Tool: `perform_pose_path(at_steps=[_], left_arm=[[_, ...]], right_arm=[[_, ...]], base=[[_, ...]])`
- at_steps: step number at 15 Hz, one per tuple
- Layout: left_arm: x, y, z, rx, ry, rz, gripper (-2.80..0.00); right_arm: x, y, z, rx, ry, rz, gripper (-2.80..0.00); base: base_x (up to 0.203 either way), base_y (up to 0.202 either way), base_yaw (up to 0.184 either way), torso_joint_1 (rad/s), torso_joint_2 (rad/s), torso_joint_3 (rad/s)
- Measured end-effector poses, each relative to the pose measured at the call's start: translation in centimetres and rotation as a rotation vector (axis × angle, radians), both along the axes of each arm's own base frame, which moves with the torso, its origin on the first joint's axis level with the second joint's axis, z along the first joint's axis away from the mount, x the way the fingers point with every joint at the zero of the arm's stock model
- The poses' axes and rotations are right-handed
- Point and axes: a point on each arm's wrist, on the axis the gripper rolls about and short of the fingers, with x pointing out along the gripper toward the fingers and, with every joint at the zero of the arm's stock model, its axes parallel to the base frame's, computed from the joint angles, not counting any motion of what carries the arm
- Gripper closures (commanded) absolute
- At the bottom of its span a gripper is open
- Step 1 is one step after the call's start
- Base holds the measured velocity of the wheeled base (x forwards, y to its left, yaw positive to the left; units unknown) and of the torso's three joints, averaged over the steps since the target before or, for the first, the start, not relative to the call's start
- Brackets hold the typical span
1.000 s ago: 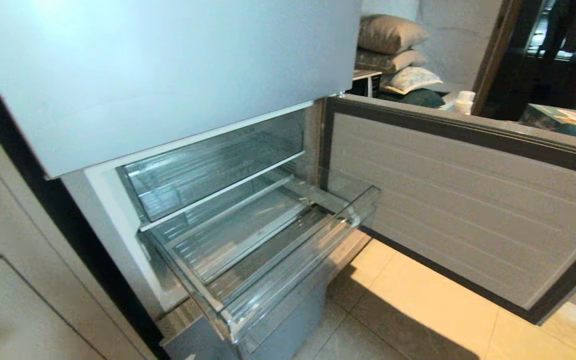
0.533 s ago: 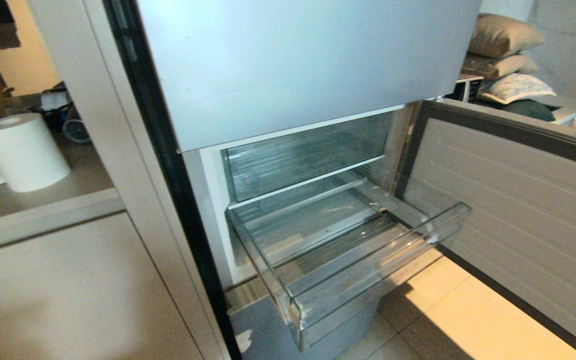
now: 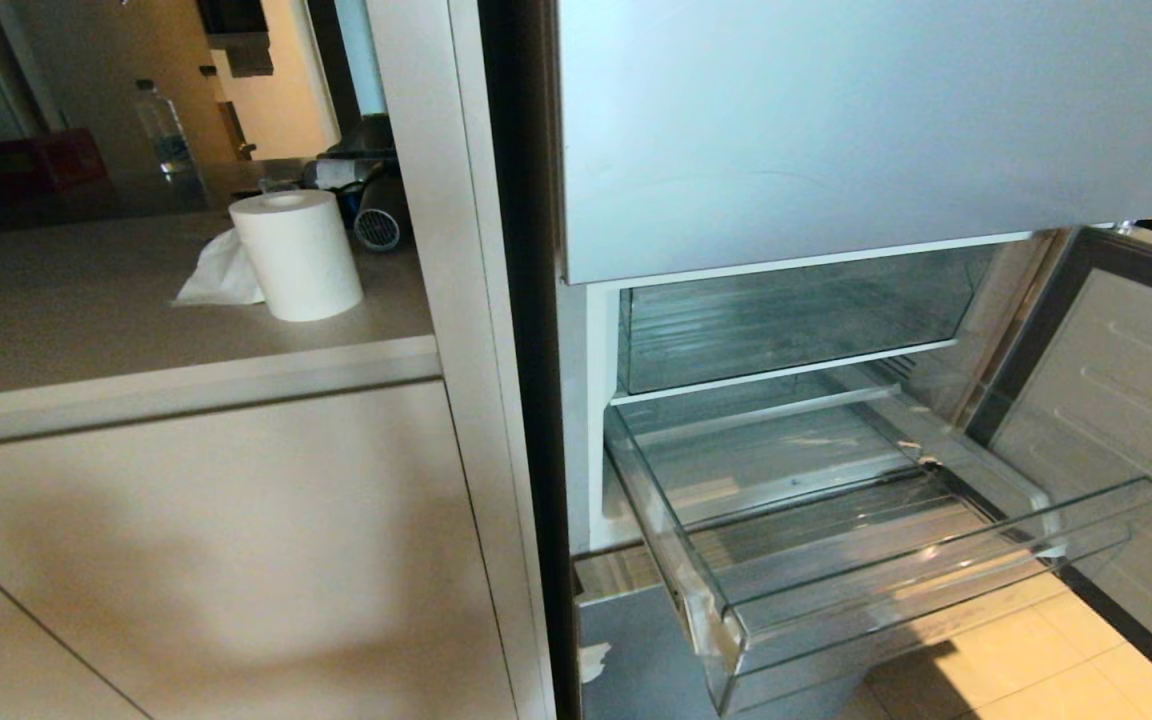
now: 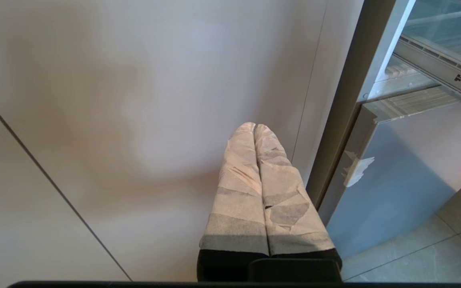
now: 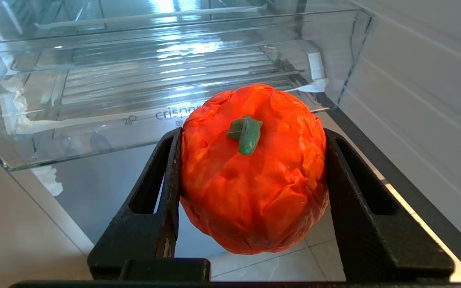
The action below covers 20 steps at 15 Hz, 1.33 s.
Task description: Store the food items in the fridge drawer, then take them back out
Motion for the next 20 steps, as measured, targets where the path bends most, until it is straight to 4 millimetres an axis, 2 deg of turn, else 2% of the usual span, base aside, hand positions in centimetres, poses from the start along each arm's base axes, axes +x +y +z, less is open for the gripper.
perform_pose_path(at_steps=[3,6,8,11,13,17,20], left_arm=[[0.0,0.0,0.0,0.000,0.000,0.000,0.00],[0.0,0.0,0.0,0.000,0.001,0.000,0.00],[0.0,0.0,0.0,0.000,0.000,0.000,0.00],[0.0,0.0,0.0,0.000,0.000,0.000,0.00],[0.0,0.0,0.0,0.000,0.000,0.000,0.00],[0.0,0.0,0.0,0.000,0.000,0.000,0.00],[0.0,0.0,0.0,0.000,0.000,0.000,0.00]], right_arm=[[0.7,0.0,0.7,-0.005,0.034,0.006,0.00],[3.0,0.1,3.7,0.011,0.086,0.047,0.00],[5.7,0.2,6.3,0.037,0.159,0.089,0.00],[11.3,0.6,10.0,0.066,0.251,0.156,0.00],[15.0,0.8,11.8,0.076,0.286,0.189,0.00],[21.5,1.3,12.4,0.086,0.376,0.214,0.00],[25.7,1.9,11.6,0.090,0.440,0.227,0.00]], base=[[0.000,0.000,0.000,0.000,0.00,0.000],[0.000,0.000,0.000,0.000,0.00,0.000],[0.000,0.000,0.000,0.000,0.00,0.000],[0.000,0.000,0.000,0.000,0.00,0.000],[0.000,0.000,0.000,0.000,0.00,0.000],[0.000,0.000,0.000,0.000,0.00,0.000],[0.000,0.000,0.000,0.000,0.00,0.000]])
